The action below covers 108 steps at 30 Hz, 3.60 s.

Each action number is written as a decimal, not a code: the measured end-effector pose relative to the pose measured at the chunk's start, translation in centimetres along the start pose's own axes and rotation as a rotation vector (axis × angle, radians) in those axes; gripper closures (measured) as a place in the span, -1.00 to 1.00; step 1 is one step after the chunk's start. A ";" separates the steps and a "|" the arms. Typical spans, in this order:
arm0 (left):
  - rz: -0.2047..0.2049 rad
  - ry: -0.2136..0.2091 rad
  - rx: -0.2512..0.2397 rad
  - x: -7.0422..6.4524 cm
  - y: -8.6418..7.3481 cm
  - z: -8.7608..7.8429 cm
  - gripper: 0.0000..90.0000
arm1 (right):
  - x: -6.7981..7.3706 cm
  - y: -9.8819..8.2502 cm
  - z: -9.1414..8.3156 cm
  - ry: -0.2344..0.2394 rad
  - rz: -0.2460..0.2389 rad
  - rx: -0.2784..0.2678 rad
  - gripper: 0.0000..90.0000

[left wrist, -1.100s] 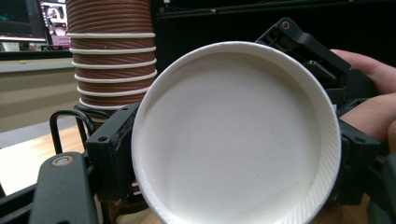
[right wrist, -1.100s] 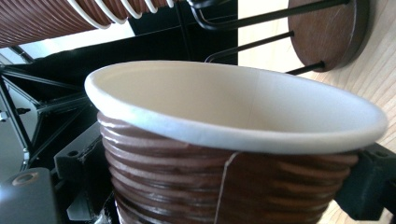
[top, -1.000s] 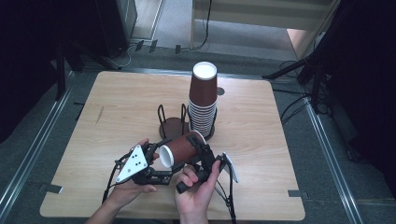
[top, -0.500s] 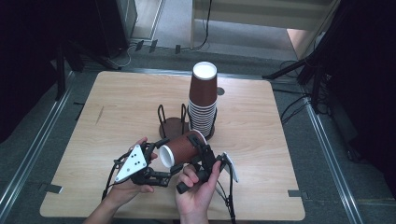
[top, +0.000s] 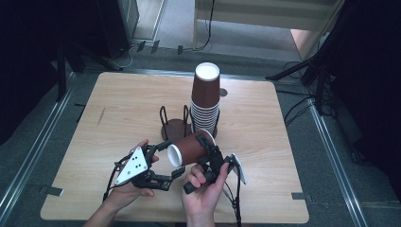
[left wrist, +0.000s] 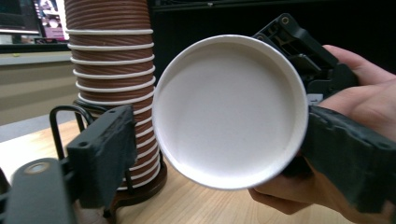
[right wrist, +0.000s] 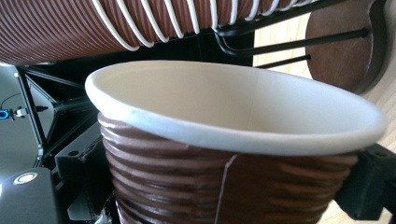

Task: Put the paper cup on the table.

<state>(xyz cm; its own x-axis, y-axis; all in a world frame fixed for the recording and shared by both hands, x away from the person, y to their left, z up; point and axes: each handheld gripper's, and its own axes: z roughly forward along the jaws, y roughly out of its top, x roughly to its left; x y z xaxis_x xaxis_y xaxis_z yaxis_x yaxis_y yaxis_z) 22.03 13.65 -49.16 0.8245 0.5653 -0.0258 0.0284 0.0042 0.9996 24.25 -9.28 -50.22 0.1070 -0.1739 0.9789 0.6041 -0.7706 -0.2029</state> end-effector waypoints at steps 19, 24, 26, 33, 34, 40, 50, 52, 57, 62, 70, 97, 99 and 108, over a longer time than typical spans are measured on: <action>-0.005 0.011 0.047 0.2 -0.7 -1.0 -0.77 | 1.2 0.9 -0.9 0.029 -0.092 -0.059 -0.77; -0.021 0.043 0.061 0.7 -1.2 -1.8 -0.77 | 1.4 1.0 -1.2 0.030 -0.134 -0.071 -0.76; -0.028 0.057 0.065 1.0 -1.4 -2.2 -0.77 | 1.4 1.0 -1.2 0.027 -0.152 -0.078 -0.76; -0.046 0.119 0.085 2.4 -2.1 -3.7 -0.77 | 1.8 1.2 -1.6 0.023 -0.232 -0.111 -0.76; -0.052 0.131 0.087 2.7 -2.2 -3.9 -0.77 | 1.9 1.2 -1.7 0.022 -0.244 -0.116 -0.76; -0.070 0.224 0.114 4.3 -3.0 -5.3 -0.77 | 2.2 1.3 -2.1 0.017 -0.284 -0.126 -0.76; -0.084 0.324 0.138 5.9 -3.8 -7.1 -0.79 | 2.8 1.8 -2.6 -0.001 -0.379 -0.162 -0.76; -0.088 0.357 0.133 6.0 -4.0 -7.4 -0.79 | 3.0 2.1 -2.7 -0.005 -0.407 -0.168 -0.76; -0.096 0.388 0.145 6.8 -4.4 -8.4 -0.79 | 3.6 2.4 -3.0 -0.014 -0.461 -0.182 -0.75; -0.100 0.433 0.155 7.4 -4.8 -9.6 -0.79 | 3.8 2.8 -3.3 -0.031 -0.512 -0.204 -0.75; -0.131 0.502 0.157 8.8 -5.3 -11.6 -0.79 | 4.0 3.5 -3.7 -0.072 -0.588 -0.227 -0.75; -0.165 0.577 0.168 10.3 -5.9 -12.8 -0.79 | 5.8 6.1 -3.6 -0.176 -0.835 -0.305 -0.73; -0.161 0.582 0.169 10.3 -5.9 -12.8 -0.78 | 5.9 6.3 -3.6 -0.182 -0.858 -0.312 -0.73; -0.152 0.591 0.184 10.2 -5.9 -12.5 -0.78 | 6.7 7.1 -3.9 -0.230 -0.996 -0.323 -0.74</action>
<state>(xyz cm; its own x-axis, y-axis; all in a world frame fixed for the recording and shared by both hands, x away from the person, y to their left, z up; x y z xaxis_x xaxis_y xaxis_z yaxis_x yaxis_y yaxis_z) 23.17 29.68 -55.13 0.3542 0.9295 -0.1032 0.2604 0.0079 0.9655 26.17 -18.29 -45.22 -0.1519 0.7164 0.6810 0.2679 -0.6333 0.7260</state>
